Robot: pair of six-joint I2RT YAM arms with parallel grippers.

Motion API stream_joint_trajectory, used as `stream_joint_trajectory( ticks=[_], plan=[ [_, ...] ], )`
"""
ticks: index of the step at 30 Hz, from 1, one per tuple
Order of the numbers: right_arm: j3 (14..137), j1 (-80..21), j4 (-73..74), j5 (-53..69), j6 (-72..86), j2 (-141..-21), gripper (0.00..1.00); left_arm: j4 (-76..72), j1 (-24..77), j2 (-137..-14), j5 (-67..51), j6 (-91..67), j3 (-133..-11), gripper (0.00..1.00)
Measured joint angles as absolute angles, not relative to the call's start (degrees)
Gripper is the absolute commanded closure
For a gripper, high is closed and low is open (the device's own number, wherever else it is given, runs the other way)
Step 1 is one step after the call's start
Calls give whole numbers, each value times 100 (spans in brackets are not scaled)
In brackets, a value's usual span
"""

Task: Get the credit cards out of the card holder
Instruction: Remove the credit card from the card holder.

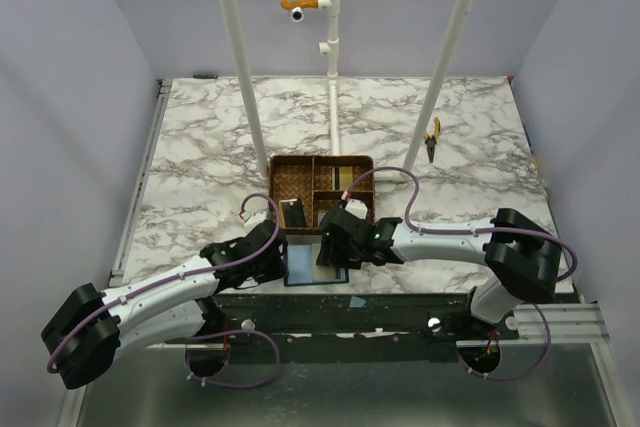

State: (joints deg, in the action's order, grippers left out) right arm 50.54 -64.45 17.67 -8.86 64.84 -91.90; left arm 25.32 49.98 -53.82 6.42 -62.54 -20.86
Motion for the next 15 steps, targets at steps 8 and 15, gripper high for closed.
stream_joint_trajectory(
  ticks=[8,15],
  plan=[
    [4823,-6445,1446,-808,6506,-9021,57,2388,4998,-5391,598,-6226,-2073,100],
    [4788,-6445,1400,-808,6582,-8969,49,2368,4993,-5349,576,-6208,-2045,100]
  ],
)
